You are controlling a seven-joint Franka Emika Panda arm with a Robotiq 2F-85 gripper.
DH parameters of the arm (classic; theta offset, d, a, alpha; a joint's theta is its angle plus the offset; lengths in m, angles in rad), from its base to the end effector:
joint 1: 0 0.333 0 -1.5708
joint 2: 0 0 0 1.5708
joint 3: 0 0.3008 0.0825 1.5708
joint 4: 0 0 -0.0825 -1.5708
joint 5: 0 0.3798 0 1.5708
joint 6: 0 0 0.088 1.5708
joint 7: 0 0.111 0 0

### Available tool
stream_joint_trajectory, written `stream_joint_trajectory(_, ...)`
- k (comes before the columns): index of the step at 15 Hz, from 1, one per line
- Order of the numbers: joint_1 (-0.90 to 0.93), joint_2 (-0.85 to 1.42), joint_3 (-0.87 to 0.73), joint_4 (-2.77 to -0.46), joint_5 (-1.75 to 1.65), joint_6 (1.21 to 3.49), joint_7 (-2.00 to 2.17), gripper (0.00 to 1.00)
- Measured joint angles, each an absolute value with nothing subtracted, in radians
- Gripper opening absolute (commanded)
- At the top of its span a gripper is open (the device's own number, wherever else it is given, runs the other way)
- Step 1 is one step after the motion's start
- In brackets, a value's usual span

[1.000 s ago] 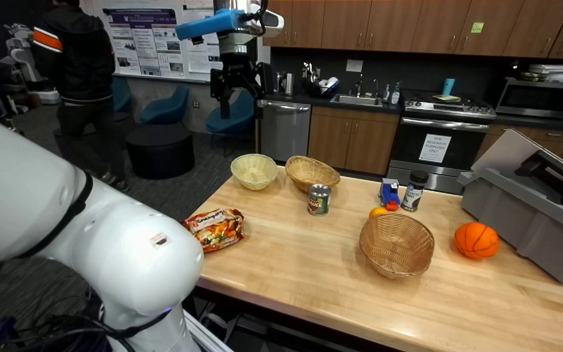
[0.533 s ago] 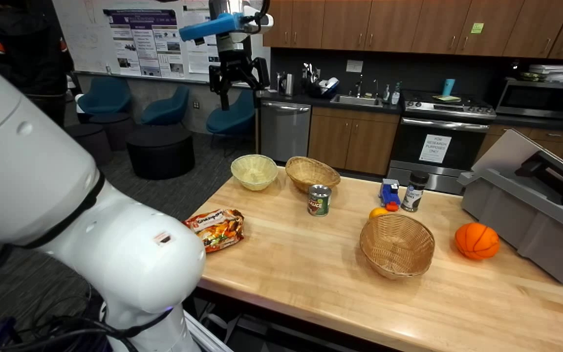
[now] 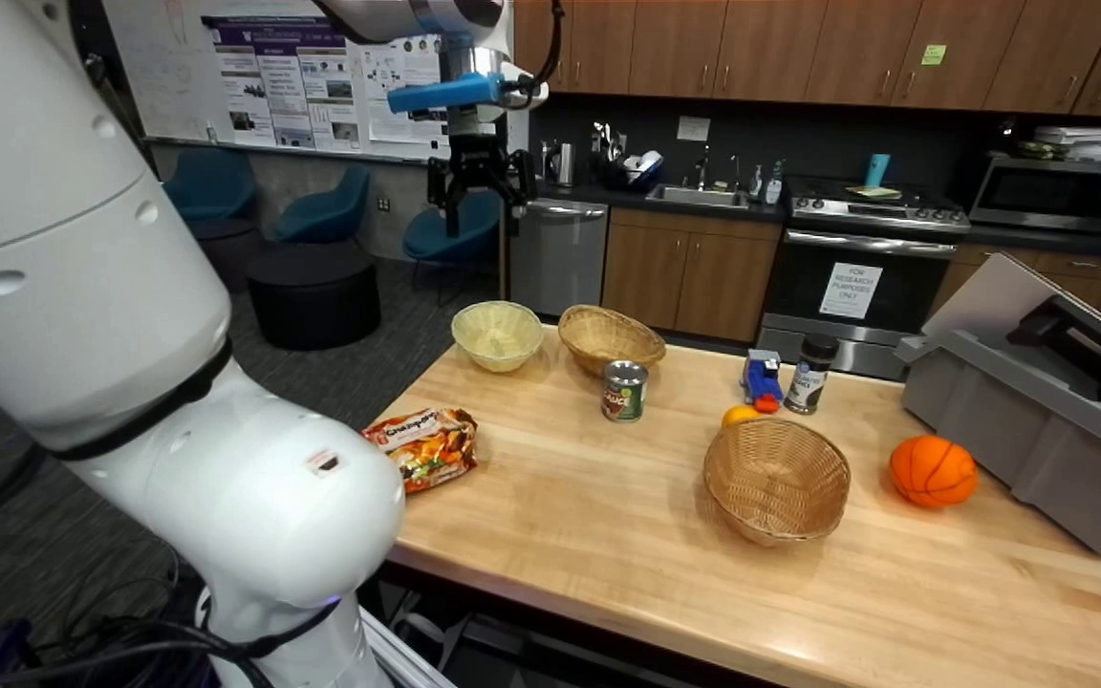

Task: Put the green can in the dark brown basket at the top

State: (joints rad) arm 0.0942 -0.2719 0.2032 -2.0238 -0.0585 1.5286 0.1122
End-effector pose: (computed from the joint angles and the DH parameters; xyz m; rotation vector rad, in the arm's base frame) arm 0.4296 0.1323 0.5278 2.9593 0.2610 -0.3011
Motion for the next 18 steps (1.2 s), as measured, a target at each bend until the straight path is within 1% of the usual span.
stream_joint_trajectory(6,0.094,-0.201,0.180,-2.023,-0.057,1.520,0.090,1.00)
stream_joint_trajectory(13,0.102,-0.192,0.178,-2.027,-0.005,1.448,0.121,1.00)
stream_joint_trajectory(18,0.140,-0.192,0.209,-1.996,-0.004,1.418,0.158,1.00)
